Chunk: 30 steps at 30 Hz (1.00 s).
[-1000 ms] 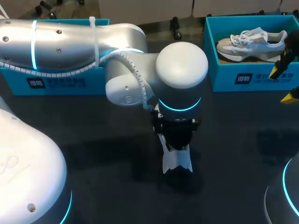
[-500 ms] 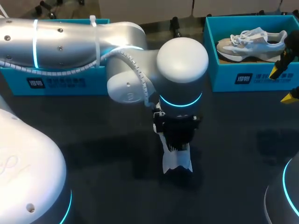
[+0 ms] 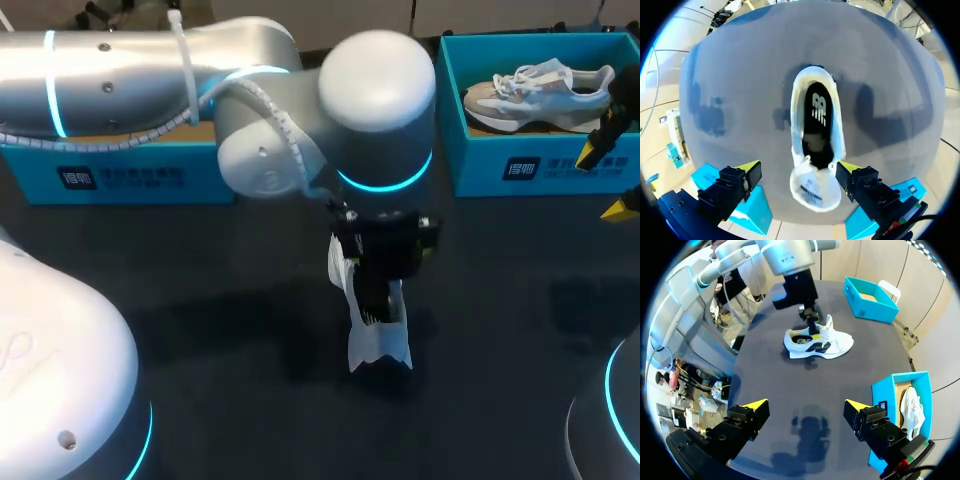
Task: Take the shoe out of the shoebox, open the shoe tongue, remove and reinsert the insole, then place the shoe into the shoebox
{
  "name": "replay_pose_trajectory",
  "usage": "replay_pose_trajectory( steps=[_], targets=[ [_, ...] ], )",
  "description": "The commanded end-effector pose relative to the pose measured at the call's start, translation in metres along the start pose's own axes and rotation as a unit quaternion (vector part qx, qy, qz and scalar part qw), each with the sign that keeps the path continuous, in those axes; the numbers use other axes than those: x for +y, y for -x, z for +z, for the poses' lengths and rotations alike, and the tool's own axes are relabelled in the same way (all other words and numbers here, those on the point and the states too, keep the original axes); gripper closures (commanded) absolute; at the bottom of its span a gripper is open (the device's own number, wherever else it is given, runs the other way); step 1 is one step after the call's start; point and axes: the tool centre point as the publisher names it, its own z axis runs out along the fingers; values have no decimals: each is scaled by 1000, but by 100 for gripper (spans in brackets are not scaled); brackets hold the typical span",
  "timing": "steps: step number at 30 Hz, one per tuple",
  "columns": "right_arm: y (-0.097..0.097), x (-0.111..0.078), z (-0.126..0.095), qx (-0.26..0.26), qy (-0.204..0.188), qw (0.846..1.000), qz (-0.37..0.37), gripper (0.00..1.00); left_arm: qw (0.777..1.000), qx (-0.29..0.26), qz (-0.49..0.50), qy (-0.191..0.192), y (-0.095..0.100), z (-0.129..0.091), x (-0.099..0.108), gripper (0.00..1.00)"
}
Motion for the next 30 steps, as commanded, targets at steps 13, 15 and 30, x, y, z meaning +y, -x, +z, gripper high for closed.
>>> replay_pose_trajectory(
  steps=[13, 15, 30],
  targets=[
    [2, 0, 1, 2, -2, 1000, 1, 0, 999, -12, -18, 46, -17, -42, 63, 16],
    [2, 0, 1, 2, -2, 1000, 1, 0, 999, -6, -19, 50, -17, -38, 70, 34],
    [2, 0, 1, 2, -2, 1000, 1, 0, 999, 19, 16, 26, -10, 17, 88, 54]
  ],
)
